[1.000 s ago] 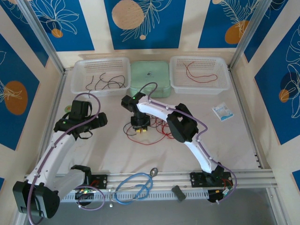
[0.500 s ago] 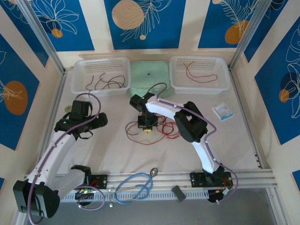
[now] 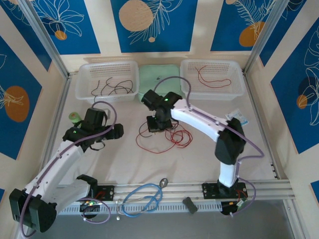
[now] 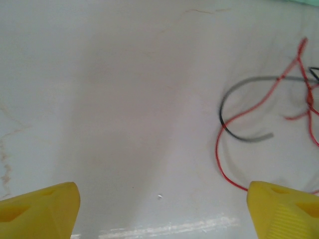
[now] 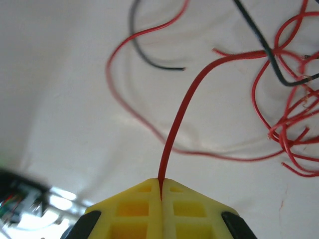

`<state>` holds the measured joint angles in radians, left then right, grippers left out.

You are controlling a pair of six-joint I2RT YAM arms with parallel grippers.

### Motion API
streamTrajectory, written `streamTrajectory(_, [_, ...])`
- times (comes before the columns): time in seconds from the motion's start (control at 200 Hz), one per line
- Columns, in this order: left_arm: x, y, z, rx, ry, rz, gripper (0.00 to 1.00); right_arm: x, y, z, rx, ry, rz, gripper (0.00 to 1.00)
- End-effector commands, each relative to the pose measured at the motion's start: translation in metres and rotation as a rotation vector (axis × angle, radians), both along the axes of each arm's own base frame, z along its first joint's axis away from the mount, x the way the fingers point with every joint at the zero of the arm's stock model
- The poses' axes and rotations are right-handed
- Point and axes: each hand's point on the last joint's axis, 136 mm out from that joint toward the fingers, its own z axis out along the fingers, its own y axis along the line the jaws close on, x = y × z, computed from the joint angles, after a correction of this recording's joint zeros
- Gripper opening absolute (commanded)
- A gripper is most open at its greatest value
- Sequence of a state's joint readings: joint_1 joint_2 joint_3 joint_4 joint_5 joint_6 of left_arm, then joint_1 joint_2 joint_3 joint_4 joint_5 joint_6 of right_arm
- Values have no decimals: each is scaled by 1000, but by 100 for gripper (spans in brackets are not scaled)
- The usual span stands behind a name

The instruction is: Untangle the cables

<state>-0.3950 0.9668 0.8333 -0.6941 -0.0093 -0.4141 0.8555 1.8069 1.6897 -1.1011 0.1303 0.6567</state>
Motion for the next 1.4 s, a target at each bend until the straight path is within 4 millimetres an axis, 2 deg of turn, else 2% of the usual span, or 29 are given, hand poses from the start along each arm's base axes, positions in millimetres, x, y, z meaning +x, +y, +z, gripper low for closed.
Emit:
streamTrajectory(0.0, [9,-27,26,-35,-131,-91,77,-28,-4,21,64,55,108,0])
streamTrajectory(0.105, [9,-52,38,-38,-246,-202,71,-40,-7,43,138,47,154,0])
streamTrajectory(0.27, [1,-92,58,-16,-441,-414,71,-53,-9,72,302,70,209,0])
streamTrajectory(0.365, [-7,-119,63,-24,-526,-550,72,-56,-12,88,395,85,221,0])
streamTrajectory(0.51, [-23,-156,66,-48,-699,-738,79,-58,-17,105,493,102,222,0])
streamTrajectory(0.7, [-24,-180,72,-82,-823,-828,82,-62,-20,112,532,120,222,0])
streamTrajectory(1.015, [0,-215,80,-82,-851,-870,79,-69,-24,121,565,118,223,0])
streamTrajectory(1.095, [6,-217,80,-75,-850,-858,71,-70,-27,122,568,113,215,0])
streamTrajectory(1.16, [9,-218,81,-74,-846,-843,46,-71,-30,121,567,110,207,0])
streamTrajectory(1.276, [8,-219,81,-84,-833,-849,31,-69,-36,119,565,108,186,0])
streamTrajectory(1.326, [6,-219,81,-87,-826,-853,21,-67,-39,117,566,108,175,0])
streamTrajectory(1.396, [5,-218,83,-90,-820,-852,1,-64,-41,116,568,108,157,0])
